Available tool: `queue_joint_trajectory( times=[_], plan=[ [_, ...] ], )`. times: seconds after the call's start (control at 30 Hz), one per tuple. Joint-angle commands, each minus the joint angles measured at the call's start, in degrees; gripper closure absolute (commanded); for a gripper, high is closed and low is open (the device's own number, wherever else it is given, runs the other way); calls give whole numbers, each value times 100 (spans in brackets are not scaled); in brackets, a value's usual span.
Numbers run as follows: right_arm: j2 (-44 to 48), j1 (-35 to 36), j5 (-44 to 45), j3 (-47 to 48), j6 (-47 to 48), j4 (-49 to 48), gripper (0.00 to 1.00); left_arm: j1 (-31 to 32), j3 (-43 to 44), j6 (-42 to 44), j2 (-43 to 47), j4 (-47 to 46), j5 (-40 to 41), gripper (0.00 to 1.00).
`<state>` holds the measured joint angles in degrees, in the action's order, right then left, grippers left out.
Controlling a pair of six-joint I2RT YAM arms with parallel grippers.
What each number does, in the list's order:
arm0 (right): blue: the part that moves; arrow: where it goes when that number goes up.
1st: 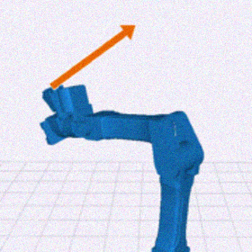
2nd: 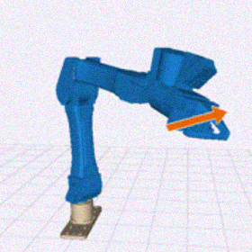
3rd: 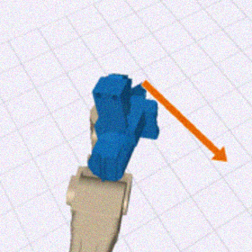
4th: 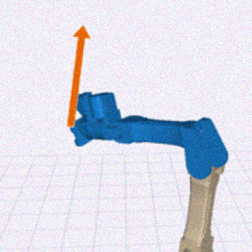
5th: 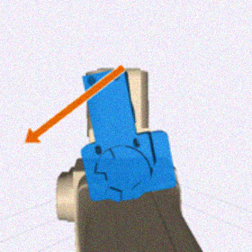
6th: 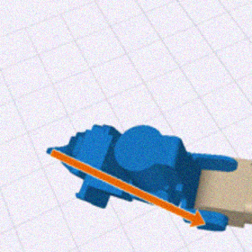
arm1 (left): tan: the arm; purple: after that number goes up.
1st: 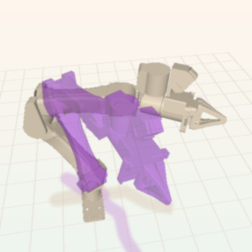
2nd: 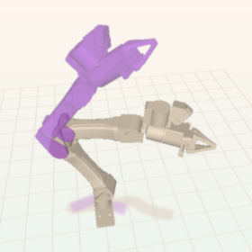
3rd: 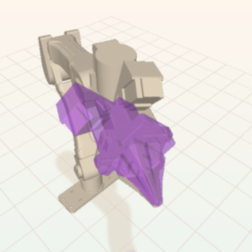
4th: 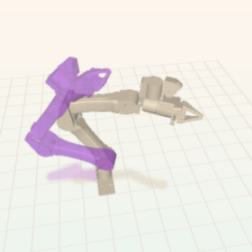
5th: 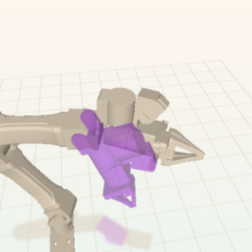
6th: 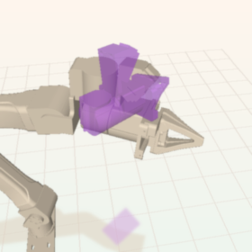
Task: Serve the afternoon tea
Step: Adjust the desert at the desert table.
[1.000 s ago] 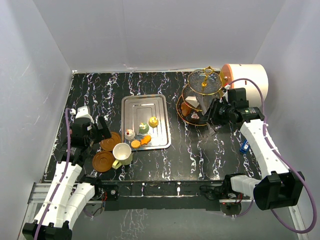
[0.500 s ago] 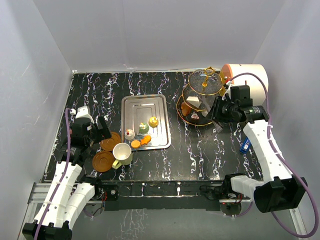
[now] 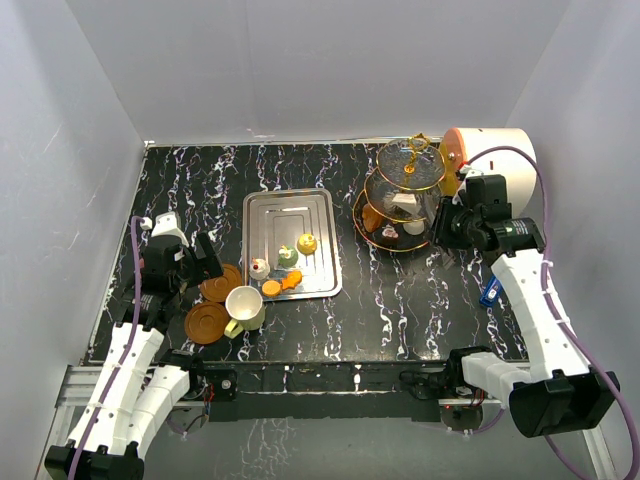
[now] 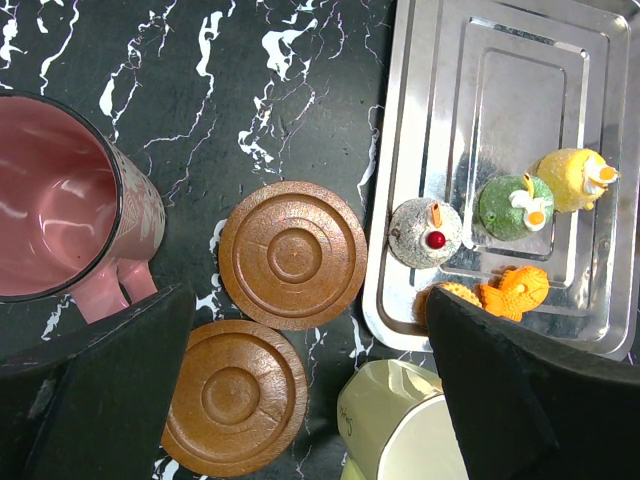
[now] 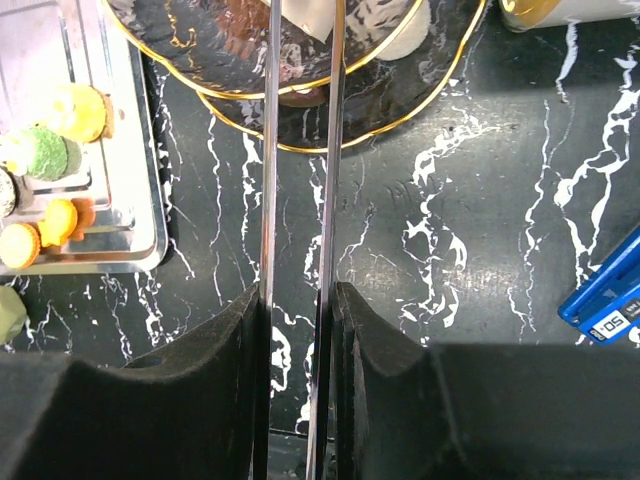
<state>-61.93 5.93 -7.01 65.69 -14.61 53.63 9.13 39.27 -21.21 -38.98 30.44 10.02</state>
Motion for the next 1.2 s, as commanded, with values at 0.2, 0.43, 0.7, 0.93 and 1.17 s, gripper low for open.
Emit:
queue_joint_trajectory(
  times=[0.2, 0.43, 0.7, 0.93, 1.17],
  plan=[
    [379, 147, 642, -248, 114, -662, 77, 8, 74, 65, 13, -38, -70, 1],
    [566, 502, 1062, -566, 103, -1035, 77, 10, 67, 73, 13, -48, -83, 1],
    [483, 1806, 2183, -662, -398, -874, 76, 10, 70, 73, 13, -47, -93, 1],
    [352, 2858, 3351, -545, -1001, -478, 77, 10, 68, 73, 38, -47, -96, 1],
    [239, 3688, 4585, -348, -1342, -21, 77, 10, 62, 82, 58, -60, -123, 1]
  ],
)
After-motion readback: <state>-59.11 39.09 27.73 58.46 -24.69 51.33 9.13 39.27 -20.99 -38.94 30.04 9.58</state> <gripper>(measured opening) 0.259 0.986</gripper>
